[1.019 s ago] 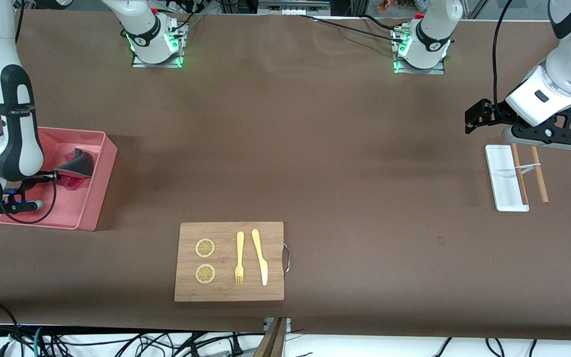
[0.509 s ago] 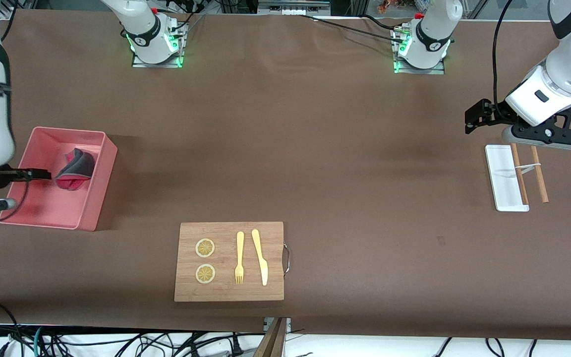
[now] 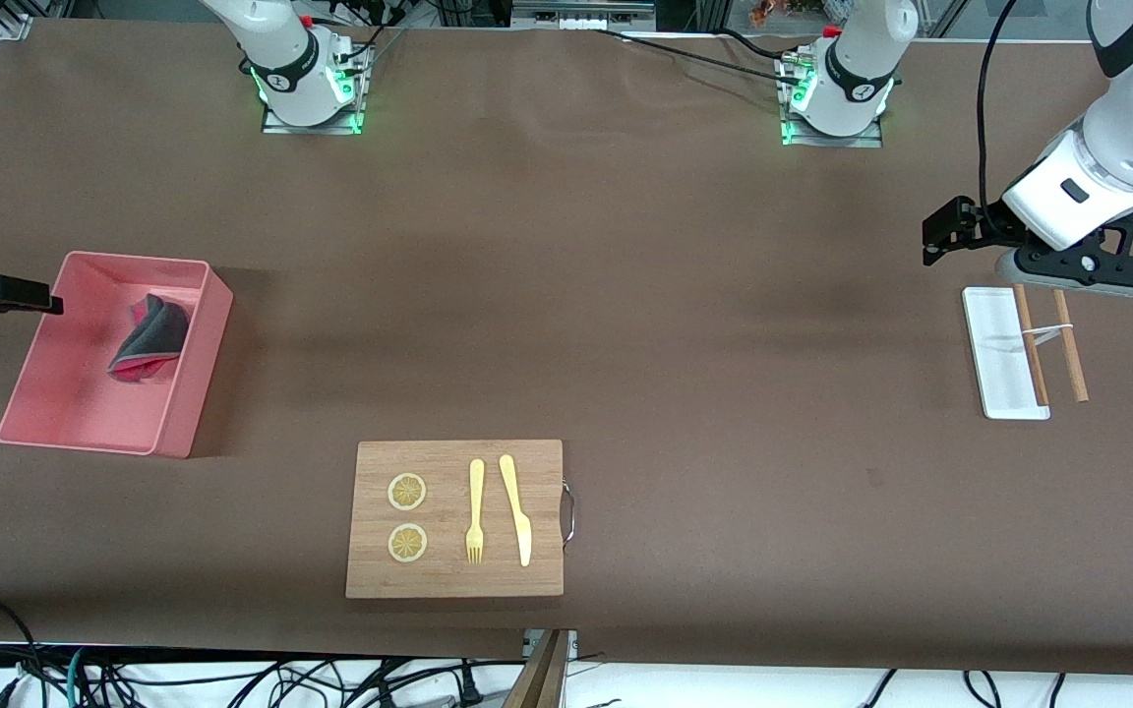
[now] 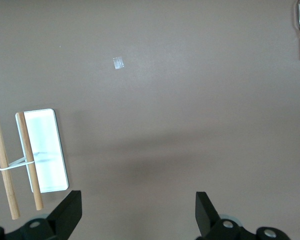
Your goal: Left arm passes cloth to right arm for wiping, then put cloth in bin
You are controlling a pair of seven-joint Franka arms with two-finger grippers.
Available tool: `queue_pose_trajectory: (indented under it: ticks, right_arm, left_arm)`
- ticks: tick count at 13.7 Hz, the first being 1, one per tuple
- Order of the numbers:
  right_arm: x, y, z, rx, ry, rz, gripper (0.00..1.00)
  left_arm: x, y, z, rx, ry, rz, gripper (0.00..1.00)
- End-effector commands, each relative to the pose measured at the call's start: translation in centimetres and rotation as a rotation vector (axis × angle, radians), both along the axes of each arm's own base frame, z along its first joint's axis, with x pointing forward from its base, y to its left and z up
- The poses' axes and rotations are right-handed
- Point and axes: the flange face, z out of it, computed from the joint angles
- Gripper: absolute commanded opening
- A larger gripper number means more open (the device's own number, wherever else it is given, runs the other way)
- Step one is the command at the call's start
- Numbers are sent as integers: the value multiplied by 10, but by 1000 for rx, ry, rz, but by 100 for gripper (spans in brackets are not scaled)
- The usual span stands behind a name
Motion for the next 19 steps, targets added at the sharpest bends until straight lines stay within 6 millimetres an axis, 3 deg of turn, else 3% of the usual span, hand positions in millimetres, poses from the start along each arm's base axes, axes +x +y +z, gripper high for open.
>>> queue_pose_trajectory:
  ticks: [1, 4, 6, 10, 12, 14, 17, 19]
  right_arm:
    - [-17, 33, 44, -14, -29, -21, 99]
    - [-29, 68, 65, 1, -42, 38, 99]
    - [-33, 71, 75, -13, -57, 53, 99]
    - [-55, 70, 124, -22, -147, 50, 99]
    - [-62, 73, 122, -45, -127, 78, 99]
    - [-70, 88, 126, -54, -108, 81, 99]
    - [-76, 126, 130, -76, -90, -62, 99]
    - [-73, 128, 129, -76, -86, -61, 99]
  left_arm:
    - [0, -1, 1, -3, -9, -17, 100]
    - [0, 0, 1, -5, -9, -16, 100]
    - [0, -1, 1, -5, -9, -17, 100]
    - [0, -1, 1, -5, -9, -17, 100]
    - [0, -1, 1, -3, -9, -17, 100]
    - [0, -1, 1, -3, -9, -17, 100]
    - [0, -1, 1, -3, -9, -17, 100]
    - [0, -1, 1, -5, -11, -17, 100]
